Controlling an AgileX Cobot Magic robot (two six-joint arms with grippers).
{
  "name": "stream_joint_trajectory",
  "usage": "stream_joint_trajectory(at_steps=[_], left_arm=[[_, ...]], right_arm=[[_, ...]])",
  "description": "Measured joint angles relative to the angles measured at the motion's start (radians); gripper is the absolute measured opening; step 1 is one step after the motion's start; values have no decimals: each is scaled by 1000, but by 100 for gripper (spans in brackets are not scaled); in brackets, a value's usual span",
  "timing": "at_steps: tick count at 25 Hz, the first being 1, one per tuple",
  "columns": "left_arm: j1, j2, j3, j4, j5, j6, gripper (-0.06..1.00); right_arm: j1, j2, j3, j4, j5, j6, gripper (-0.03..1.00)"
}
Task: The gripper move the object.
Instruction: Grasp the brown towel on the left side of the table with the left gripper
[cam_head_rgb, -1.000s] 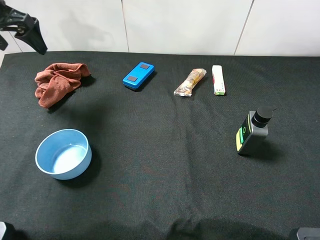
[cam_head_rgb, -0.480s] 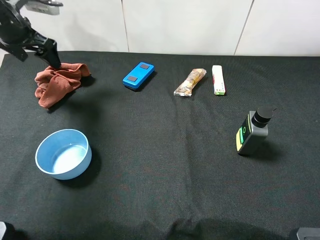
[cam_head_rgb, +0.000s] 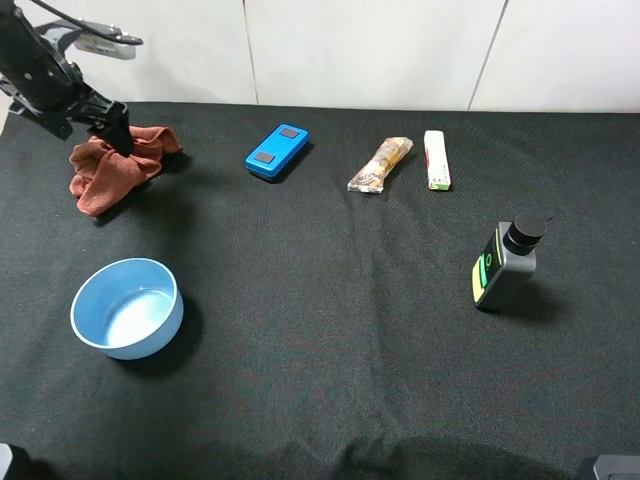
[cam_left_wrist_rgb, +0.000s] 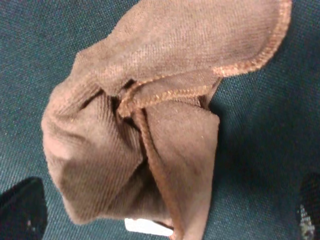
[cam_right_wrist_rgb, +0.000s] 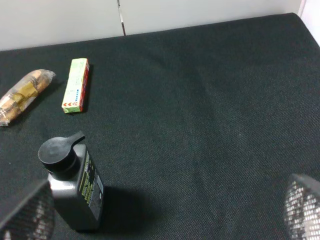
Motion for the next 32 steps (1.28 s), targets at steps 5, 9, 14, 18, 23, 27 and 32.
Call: stream_joint_trajectory(at_steps=[5,9,14,18,23,27,32], left_arm=[[0,42,0,0,-11,18,100],[0,70,0,1,-27,42,100],[0,114,0,2,-51,45,100],[0,142,0,3,-83,45,100],[0,173,0,7,-120,45,99],[0,185,0,16,-133,45,92],[0,188,-2,28,-138,45,70]], right_arm=[[0,0,0,0,0,0,69],[0,0,0,0,0,0,69],[0,0,0,0,0,0,69],[0,0,0,0,0,0,69],[0,0,0,0,0,0,69],[0,0,0,0,0,0,69],[0,0,0,0,0,0,69]])
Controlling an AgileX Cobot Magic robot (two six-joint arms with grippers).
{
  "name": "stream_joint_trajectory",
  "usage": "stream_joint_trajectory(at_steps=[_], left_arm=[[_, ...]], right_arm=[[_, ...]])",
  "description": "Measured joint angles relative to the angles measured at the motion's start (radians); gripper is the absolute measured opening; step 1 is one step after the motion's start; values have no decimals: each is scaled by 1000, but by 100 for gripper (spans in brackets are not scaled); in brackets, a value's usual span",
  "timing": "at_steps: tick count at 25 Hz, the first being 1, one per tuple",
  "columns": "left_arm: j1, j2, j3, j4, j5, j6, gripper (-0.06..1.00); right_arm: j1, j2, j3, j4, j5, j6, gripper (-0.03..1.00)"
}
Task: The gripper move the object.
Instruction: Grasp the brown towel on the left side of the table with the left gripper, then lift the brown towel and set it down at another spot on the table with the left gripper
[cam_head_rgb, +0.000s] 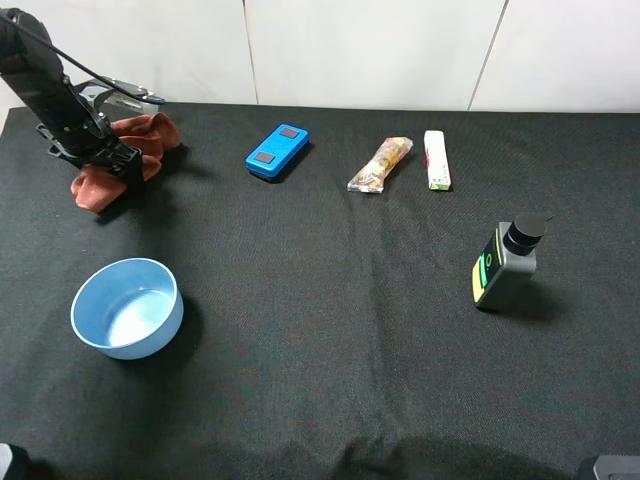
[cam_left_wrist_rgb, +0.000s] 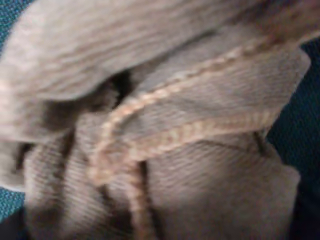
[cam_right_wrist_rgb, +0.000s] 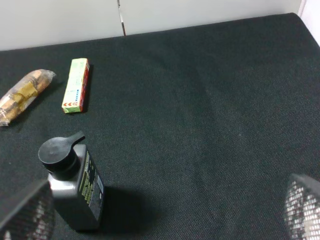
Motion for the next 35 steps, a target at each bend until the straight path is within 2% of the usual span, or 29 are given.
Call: stream_joint_trajectory(at_steps=[6,7,24,35], left_arm=[[0,0,-1,1,0,0,30],[0,0,-2,1,0,0,26],[0,-3,-3,0,6,0,26],[0,-78,-3,-14,76,-35,26]], right_arm=[[0,0,0,0,0,0,69],[0,0,0,0,0,0,69],[0,0,0,0,0,0,69],[0,0,0,0,0,0,69]])
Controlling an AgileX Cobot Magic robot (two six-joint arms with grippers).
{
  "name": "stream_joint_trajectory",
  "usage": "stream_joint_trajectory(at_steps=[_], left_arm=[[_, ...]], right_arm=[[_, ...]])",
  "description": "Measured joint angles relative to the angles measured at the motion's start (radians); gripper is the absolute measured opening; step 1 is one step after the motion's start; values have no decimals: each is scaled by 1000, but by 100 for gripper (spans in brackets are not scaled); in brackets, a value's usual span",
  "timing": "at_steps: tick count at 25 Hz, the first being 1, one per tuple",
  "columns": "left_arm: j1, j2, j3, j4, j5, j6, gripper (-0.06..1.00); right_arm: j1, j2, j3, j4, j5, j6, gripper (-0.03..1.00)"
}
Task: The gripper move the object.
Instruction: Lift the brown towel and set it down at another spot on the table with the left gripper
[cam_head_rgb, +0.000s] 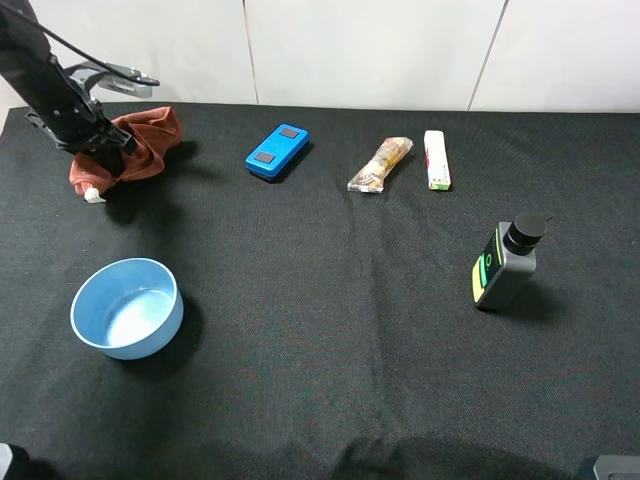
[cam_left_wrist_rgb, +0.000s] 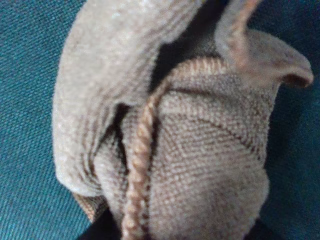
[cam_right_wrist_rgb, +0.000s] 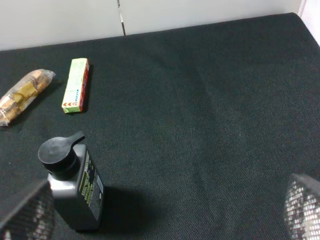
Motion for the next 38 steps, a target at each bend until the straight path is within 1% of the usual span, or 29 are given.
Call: stream_joint_trajectory(at_steps=[13,21,25,30,33,38], left_arm=[[0,-81,0,0,114,-19,25],[-5,-138,-6,5,174,-50,25],[-47,-162,-6,59,197,-89,25],[-121,-202,-6,147,218,-177,25],[-159,-210,-6,166,235,-209,25],[-218,-217,-6,171,292,-258,25]], right_arm=[[0,0,0,1,0,0,69],[0,0,0,1,0,0,69],[0,0,0,1,0,0,69],[0,0,0,1,0,0,69],[0,0,0,1,0,0,69],[0,0,0,1,0,0,69]])
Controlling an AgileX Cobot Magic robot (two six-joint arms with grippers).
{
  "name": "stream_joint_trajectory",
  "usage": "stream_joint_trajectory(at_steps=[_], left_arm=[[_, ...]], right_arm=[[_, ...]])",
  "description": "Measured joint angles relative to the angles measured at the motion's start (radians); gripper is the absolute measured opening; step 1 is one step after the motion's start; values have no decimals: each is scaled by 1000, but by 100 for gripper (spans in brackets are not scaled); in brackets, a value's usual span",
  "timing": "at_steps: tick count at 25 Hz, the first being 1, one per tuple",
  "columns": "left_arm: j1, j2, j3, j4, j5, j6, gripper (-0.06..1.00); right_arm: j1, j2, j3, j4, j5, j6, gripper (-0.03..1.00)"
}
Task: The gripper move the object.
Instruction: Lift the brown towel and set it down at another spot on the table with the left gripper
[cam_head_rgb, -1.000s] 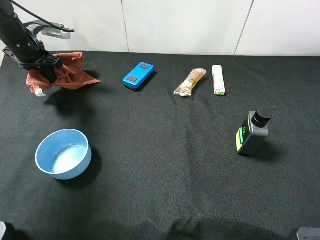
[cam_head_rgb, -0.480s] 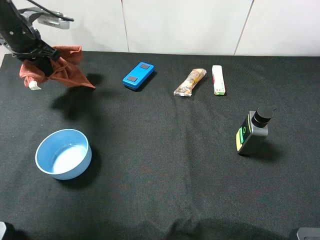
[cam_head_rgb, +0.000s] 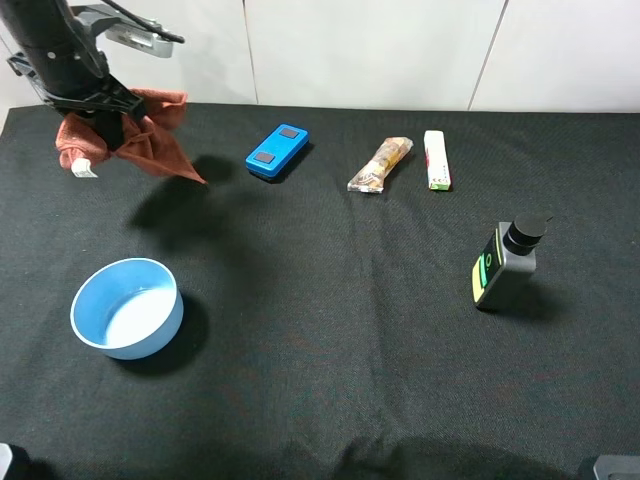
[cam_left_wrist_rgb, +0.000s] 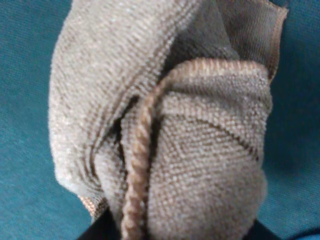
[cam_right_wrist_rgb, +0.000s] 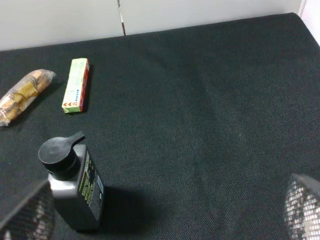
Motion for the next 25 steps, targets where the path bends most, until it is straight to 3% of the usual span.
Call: stream_joint_trajectory(at_steps=[25], left_arm=[[-341,-114,0,0,198,-180,25]], right_arm=[[0,0,0,0,0,0,69]])
